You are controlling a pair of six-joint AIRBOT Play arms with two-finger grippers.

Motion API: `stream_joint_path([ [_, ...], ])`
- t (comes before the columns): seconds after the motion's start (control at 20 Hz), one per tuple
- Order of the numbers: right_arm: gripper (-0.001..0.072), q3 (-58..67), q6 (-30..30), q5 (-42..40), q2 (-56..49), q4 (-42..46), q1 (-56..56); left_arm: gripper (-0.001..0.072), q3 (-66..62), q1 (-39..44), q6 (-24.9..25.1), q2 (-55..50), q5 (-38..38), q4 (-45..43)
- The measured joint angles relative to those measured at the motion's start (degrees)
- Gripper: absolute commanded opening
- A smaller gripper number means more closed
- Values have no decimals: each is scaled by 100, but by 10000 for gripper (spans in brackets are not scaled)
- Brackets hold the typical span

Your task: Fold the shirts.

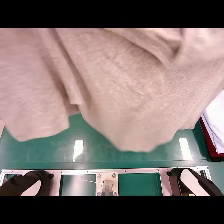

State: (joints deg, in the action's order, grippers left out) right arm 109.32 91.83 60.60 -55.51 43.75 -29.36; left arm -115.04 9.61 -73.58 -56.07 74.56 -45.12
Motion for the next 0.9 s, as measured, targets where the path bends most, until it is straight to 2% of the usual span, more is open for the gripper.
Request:
stream_joint_path([
  [0.3, 8, -4, -332, 55, -2251, 85, 1368, 20, 693, -2, 0, -1569, -444, -365],
  [0.55, 10, -7, -479, 33, -3998, 138, 1969, 20, 837, -7, -168, -3163, -691, -960],
  [0.6, 112, -7, -505, 63, -4253, 138, 2031, 21, 846, -9, -205, -3449, -697, -1060],
  [0.65, 413, -7, -527, 96, -4448, 146, 2070, 21, 852, -9, -225, -3689, -734, -1128],
  [0.7, 546, -7, -546, 153, -4605, 149, 2090, 21, 859, -9, -258, -3936, -734, -1193],
  [0.75, 542, -2, -564, 208, -4712, 149, 2085, 21, 863, -9, -289, -4146, -754, -1244],
  [0.8, 431, 7, -568, 313, -4787, 149, 2041, 20, 863, -7, -321, -4341, -756, -1292],
  [0.85, 149, 17, -575, 437, -4833, 175, 1943, 20, 866, -7, -369, -4505, -774, -1338],
  [0.9, 8, 31, -586, 584, -4841, 181, 1825, 20, 872, -11, -431, -4653, -769, -1443],
])
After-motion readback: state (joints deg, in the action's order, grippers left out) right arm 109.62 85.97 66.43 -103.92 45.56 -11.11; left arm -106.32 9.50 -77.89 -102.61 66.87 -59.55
